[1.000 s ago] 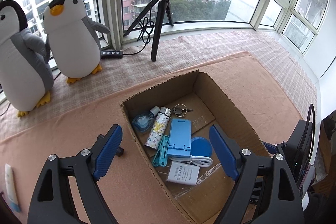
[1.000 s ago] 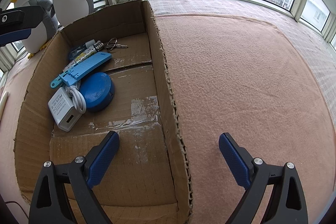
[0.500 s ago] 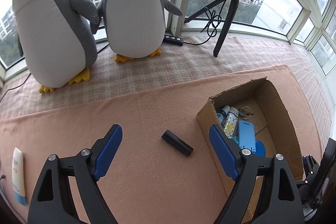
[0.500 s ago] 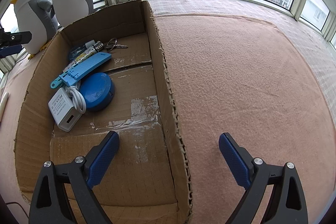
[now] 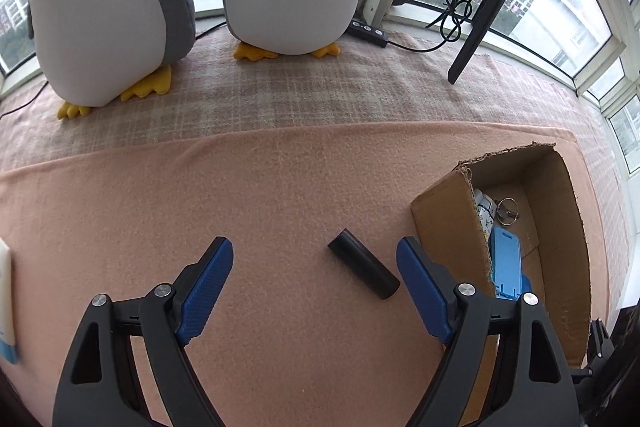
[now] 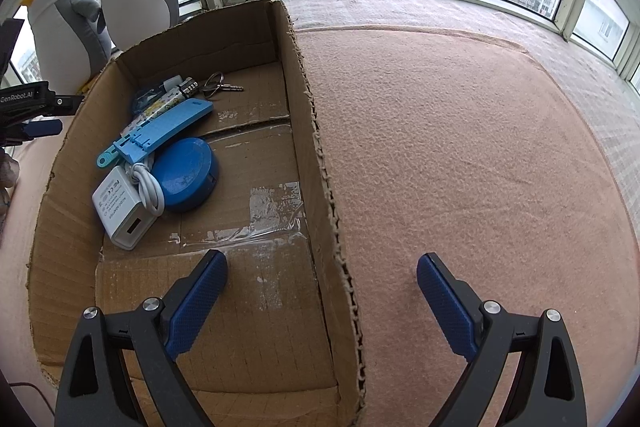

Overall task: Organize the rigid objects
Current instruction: 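Move the left gripper to the black cylinder, then close the left gripper on the black cylinder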

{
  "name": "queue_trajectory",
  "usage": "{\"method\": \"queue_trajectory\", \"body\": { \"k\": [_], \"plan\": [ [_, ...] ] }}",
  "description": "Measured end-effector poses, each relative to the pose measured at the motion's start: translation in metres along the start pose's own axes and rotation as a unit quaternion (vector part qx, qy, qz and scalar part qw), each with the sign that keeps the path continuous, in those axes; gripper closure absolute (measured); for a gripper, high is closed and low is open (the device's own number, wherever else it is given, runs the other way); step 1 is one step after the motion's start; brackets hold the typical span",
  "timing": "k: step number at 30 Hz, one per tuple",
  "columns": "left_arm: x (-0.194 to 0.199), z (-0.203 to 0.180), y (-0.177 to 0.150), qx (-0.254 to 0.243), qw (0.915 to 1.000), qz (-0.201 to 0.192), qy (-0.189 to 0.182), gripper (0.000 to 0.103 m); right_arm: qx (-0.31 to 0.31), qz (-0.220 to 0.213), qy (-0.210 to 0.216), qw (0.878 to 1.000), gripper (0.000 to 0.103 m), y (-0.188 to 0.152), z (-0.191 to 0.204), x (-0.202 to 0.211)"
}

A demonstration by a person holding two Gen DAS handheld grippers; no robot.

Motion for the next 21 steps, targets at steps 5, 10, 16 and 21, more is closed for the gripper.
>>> {"method": "queue_trajectory", "body": {
  "k": [5,10,16,21],
  "plan": [
    [-0.006,0.001,-0.002,0.002,0.9999,0.004,0.010,0.020,-0.003,0.000,0.000,1.000,0.009,0.000,0.001,-0.002],
    [-0.014,0.000,-0.010,-0.006,0.9998,0.015,0.010,0.022,-0.003,0.000,0.000,1.000,0.009,0.000,0.001,-0.002],
    [-0.021,-0.001,-0.017,-0.007,0.9997,0.022,0.005,0.024,-0.001,0.000,0.000,1.000,0.009,0.001,0.000,-0.002],
    [-0.023,-0.002,-0.022,-0.023,0.9994,0.024,0.006,0.024,-0.002,0.000,0.001,1.000,0.009,0.001,0.000,-0.003]
  ]
}}
Point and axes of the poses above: each gripper's, at about its wrist camera, not at the fingertips, and x roughly against the way its jaws point, z to its left, y to its top, the point moved 9 cm from there along -x, roughly the way its jaws point, and after that the axes turned 10 degrees about -z, right-handed, at the moved point
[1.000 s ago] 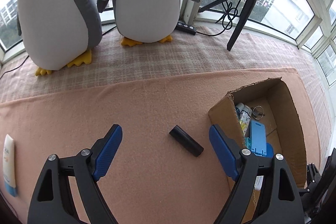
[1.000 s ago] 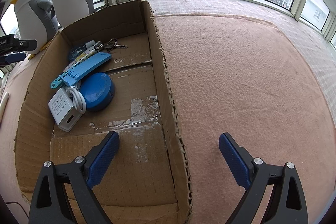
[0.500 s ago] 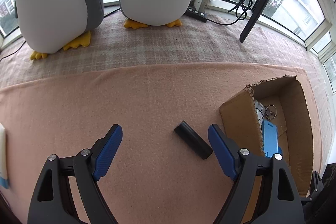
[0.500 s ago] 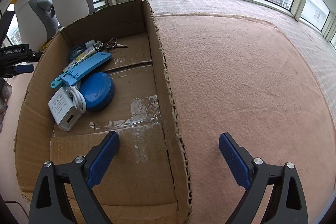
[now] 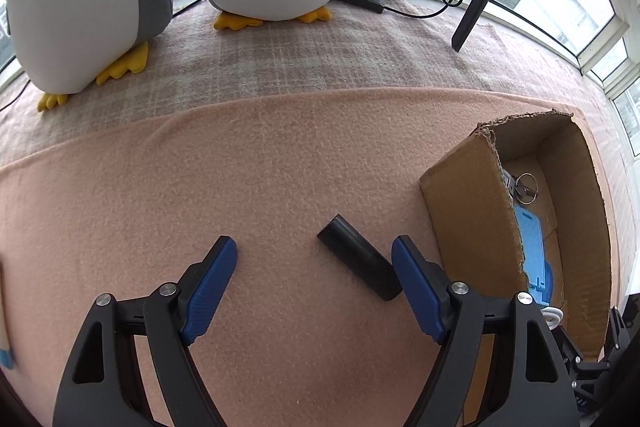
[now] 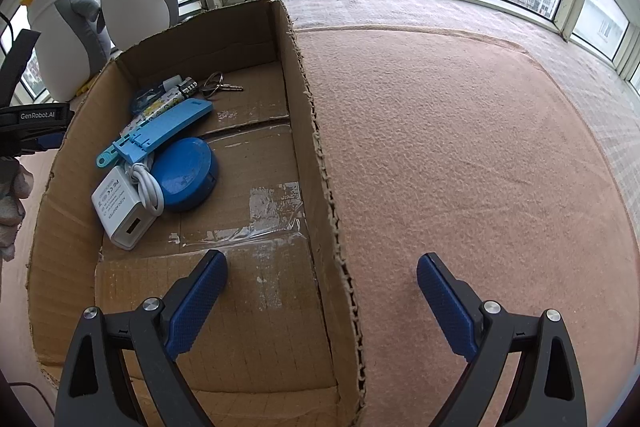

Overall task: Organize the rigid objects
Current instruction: 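Close the left gripper on the black cylinder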

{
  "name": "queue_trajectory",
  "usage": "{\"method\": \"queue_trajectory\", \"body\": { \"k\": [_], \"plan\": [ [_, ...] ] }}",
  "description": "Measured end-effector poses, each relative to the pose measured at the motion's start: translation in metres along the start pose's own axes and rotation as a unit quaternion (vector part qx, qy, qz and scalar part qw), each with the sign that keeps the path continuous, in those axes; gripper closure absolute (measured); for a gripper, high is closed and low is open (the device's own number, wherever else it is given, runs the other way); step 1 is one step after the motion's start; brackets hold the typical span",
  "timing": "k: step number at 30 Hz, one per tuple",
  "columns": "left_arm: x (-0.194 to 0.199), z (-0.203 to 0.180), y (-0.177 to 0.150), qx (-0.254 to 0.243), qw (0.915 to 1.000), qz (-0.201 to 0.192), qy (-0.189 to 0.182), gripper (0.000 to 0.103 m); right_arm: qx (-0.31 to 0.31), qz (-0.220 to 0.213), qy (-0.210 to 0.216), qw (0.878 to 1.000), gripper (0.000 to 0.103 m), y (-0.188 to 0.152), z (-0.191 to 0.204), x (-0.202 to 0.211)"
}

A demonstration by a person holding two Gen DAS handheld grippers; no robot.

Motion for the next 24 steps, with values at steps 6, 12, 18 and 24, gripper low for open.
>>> {"method": "queue_trajectory", "body": {
  "k": [6,12,18,24],
  "plan": [
    [0.005,0.008,-0.005,-0.013,0.9999,-0.008,0.005,0.039,0.000,0.000,0.000,1.000,0.009,-0.001,-0.001,0.000],
    [0.008,0.011,-0.007,-0.020,0.9996,-0.017,0.010,0.051,0.000,0.000,0.000,1.000,0.009,-0.001,-0.002,0.000],
    [0.008,0.012,-0.007,-0.025,0.9994,-0.019,0.015,0.066,0.003,0.000,-0.002,1.000,0.009,-0.001,-0.002,0.001],
    [0.010,0.015,-0.010,-0.023,0.9992,-0.024,0.024,0.088,0.003,0.000,-0.002,1.000,0.009,-0.001,-0.002,0.001]
  ]
}}
Point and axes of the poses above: each gripper's, at about its wrist camera, not at the fingertips, and x roughly against the way its jaws point, z to its left, y to its top, the point moved 9 cm from there along -x, roughly the way its jaws point, and after that the axes turned 10 degrees about -z, right-handed, at the moved point
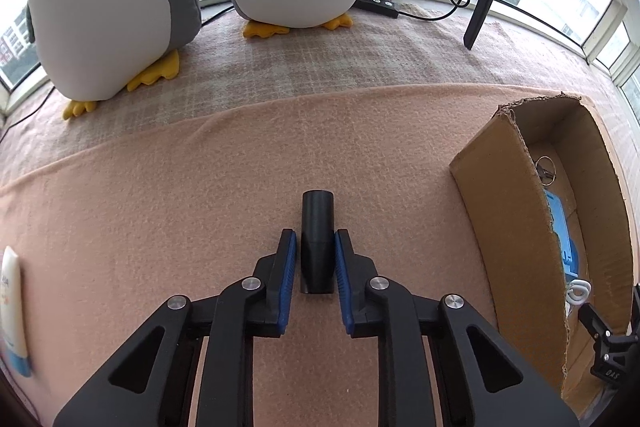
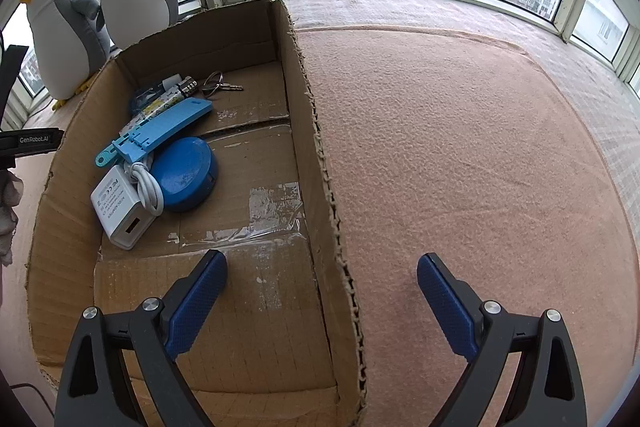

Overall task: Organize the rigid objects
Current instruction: 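Close the left gripper on the black cylinder, then carry the black cylinder into the box and open the left gripper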

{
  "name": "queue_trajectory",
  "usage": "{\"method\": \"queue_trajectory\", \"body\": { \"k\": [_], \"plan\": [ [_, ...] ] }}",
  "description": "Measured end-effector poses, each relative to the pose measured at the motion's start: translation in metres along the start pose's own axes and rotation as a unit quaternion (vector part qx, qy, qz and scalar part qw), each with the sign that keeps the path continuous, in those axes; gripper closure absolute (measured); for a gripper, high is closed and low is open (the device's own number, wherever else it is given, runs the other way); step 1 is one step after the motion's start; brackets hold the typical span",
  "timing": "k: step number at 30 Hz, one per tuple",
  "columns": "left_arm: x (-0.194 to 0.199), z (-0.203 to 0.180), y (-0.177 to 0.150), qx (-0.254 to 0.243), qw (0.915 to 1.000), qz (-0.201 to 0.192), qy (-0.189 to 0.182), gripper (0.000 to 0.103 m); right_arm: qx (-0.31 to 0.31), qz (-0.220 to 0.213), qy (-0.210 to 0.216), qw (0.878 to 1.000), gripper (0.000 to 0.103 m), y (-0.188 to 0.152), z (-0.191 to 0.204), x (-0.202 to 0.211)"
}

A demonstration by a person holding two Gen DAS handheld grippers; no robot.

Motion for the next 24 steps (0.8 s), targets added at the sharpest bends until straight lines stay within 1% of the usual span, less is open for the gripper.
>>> {"method": "queue_trajectory", "body": {
  "k": [8,11,16,24],
  "plan": [
    [0.010,-0.010,-0.013,-0.001,1.0000,-0.004,-0.007,0.088,0.000,0.000,0.000,1.000,0.009,0.000,0.000,0.000],
    [0.019,-0.015,-0.018,0.001,0.9999,-0.008,-0.015,0.088,-0.001,0.000,0.000,1.000,0.009,0.000,-0.001,0.000],
    [0.043,-0.027,-0.019,-0.011,0.9993,-0.027,-0.025,0.088,-0.006,-0.002,0.002,1.000,0.009,-0.002,-0.001,0.001],
    [0.086,-0.045,-0.006,-0.025,0.9962,-0.065,-0.053,0.088,-0.005,-0.005,0.000,1.000,0.009,-0.002,-0.002,0.001]
  ]
}}
Point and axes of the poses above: each gripper's, at about its wrist camera, not at the fingertips, and x roughly against the way its jaws point, z to its left, y to its top, the point moved 9 cm from there along -x, roughly the way its jaws point, and after that the axes turned 10 degrees about -z, right-handed, at the moved point
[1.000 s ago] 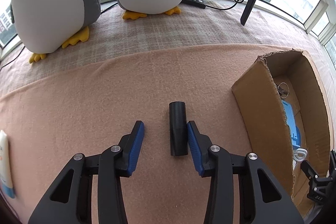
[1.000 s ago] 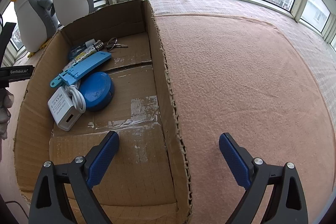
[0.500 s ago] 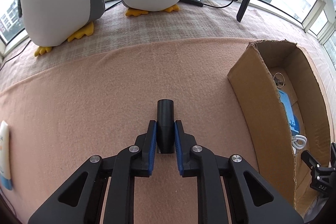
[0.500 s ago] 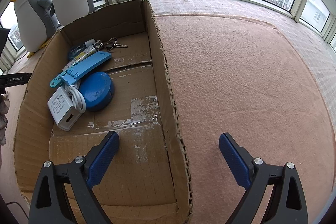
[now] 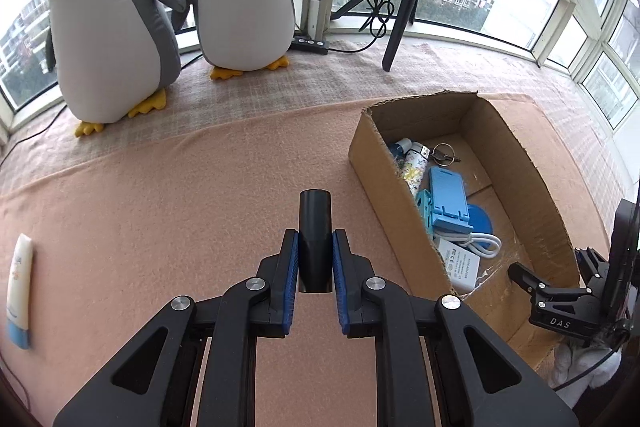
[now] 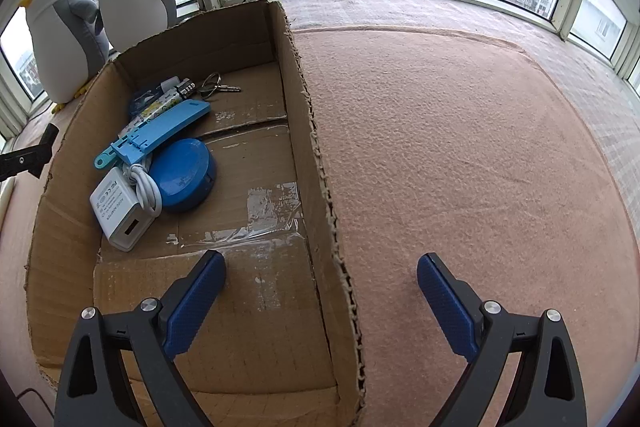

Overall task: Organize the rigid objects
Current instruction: 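Carry the black cylinder into the box and open the left gripper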

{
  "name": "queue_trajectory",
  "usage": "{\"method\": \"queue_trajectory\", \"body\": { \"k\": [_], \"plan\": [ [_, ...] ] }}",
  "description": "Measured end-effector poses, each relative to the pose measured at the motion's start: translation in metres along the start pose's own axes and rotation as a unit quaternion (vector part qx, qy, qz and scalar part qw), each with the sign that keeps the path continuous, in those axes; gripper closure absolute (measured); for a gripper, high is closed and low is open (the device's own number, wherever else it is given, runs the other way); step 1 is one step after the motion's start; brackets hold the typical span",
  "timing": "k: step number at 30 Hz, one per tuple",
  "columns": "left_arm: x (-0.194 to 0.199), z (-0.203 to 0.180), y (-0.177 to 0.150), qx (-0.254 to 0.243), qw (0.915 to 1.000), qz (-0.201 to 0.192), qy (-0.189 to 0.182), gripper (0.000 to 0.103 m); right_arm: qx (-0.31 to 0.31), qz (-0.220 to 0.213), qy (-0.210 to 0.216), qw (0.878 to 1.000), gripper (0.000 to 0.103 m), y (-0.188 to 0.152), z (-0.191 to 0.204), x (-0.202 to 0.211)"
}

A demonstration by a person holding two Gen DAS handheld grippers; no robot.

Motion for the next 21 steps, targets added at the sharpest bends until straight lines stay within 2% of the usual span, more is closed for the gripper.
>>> {"method": "queue_trajectory", "body": {
  "k": [9,21],
  "plan": [
    [0.025,-0.044,0.017,-0.024,0.9985,-0.026,-0.041,0.088,0.002,-0.002,-0.002,1.000,0.009,-0.001,-0.001,0.002],
    [0.010,-0.116,0.028,-0.072,0.9940,-0.023,-0.080,0.088,0.003,-0.003,-0.003,1.000,0.009,-0.001,-0.002,0.004]
  ]
}}
Point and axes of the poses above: each gripper's, at about its wrist camera, not at the fingertips, and x roughly against the way its jaws point, z to its left, y to its top, the point moved 9 cm from there along -x, roughly the way its jaws point, and after that the axes turned 10 degrees about -z, right-handed, at the moved point
